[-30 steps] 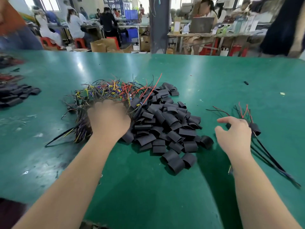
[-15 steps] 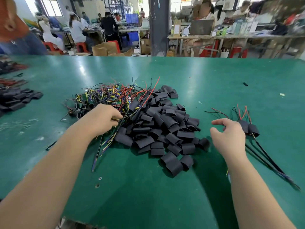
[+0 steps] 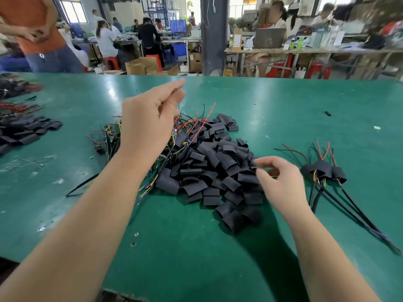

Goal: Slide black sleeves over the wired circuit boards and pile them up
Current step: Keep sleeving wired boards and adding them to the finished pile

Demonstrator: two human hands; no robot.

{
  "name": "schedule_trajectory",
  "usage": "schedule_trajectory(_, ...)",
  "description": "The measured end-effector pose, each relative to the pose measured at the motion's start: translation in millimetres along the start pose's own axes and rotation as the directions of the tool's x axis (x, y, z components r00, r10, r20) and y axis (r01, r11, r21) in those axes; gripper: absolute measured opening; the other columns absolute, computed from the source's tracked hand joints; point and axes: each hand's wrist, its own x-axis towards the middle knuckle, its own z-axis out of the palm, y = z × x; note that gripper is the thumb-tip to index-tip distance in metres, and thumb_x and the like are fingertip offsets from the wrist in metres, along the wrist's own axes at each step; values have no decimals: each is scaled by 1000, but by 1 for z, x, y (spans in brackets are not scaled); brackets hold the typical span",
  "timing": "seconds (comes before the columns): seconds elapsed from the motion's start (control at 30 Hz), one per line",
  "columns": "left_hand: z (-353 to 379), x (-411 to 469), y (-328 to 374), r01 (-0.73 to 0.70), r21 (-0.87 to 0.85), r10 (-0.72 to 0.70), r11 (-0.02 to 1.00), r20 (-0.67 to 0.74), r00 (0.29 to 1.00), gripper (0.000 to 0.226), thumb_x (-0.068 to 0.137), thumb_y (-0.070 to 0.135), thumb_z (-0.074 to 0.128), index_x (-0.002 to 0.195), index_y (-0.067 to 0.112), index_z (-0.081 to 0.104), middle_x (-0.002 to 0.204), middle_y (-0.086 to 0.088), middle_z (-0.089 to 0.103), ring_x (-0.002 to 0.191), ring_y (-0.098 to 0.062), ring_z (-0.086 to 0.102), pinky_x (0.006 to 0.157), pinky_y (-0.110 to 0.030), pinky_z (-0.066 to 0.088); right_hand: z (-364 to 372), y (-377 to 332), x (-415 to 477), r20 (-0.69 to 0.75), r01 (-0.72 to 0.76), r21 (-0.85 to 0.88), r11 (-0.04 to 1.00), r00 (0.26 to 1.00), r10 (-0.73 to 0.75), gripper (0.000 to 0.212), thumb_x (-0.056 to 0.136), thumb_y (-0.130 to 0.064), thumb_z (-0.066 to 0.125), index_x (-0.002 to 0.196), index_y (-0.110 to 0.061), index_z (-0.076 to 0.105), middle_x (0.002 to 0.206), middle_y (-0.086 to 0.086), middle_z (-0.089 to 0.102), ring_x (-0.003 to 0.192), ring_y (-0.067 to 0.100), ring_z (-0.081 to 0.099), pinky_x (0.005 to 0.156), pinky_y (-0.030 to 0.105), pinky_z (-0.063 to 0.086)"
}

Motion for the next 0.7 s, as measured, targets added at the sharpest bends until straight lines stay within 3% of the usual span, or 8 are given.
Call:
schedule_trajectory(0.1,7,-2,26,105,-288,-94,952,52,994,22,96,32,55,115,29,65,83,14,72,68,-8,71,54,-22,56,8,-17,-15,289,-44,446,894,952,-98,33,87,0,65,104,-28,68,102,0,70,68,12,56,73,21,50)
schedule_trajectory(0.17,12,-4,41,194,-439,-157,878,118,980,18,96,31,55,110,29,66,80,7,74,66,-14,72,50,-19,53,15,-19,-22,407,-64,560,826,890,-207,47,84,-10,71,122,-36,61,119,-4,65,71,16,49,77,23,50)
schedule_trajectory(0.23,20,-9,52,304,-545,-228,782,204,952,15,98,28,53,106,28,65,81,4,75,66,-17,72,49,-18,52,21,-20,-25,445,-74,594,801,860,-251,55,80,-19,71,127,-43,57,124,-11,63,73,17,46,78,24,49)
schedule_trajectory(0.4,36,-19,52,491,-721,-270,489,410,871,20,99,25,47,106,19,65,94,-1,75,83,-19,73,57,-18,53,24,-25,-28,426,-136,653,745,879,-213,13,82,-17,70,85,-29,75,93,5,72,64,12,61,64,24,49)
schedule_trajectory(0.47,40,-22,44,515,-746,-258,422,446,857,22,100,23,44,110,17,63,105,-2,73,93,-18,71,64,-20,55,24,-23,-26,415,-167,697,698,887,-202,17,86,-10,66,79,-25,72,89,4,71,64,11,61,63,21,49)
schedule_trajectory(0.57,44,-29,27,563,-682,-291,466,483,826,22,100,15,45,116,19,59,118,-1,66,105,-14,66,75,-26,56,23,-24,-23,383,-227,802,552,905,-184,15,77,-2,65,86,-14,66,88,3,68,69,11,58,64,20,48)
schedule_trajectory(0.63,46,-36,15,573,-526,-313,629,503,805,24,100,14,46,120,23,57,118,4,65,108,-9,63,85,-28,54,22,-26,-21,361,-256,828,499,924,-125,17,74,0,72,81,-15,68,83,3,69,64,9,58,60,18,48)
schedule_trajectory(0.7,46,-45,7,490,-341,-268,802,527,806,24,99,17,49,121,25,57,115,8,66,109,-3,61,94,-22,48,20,-28,-18,333,-272,852,448,941,-62,11,76,-10,67,69,-19,69,81,5,70,54,8,57,53,16,47)
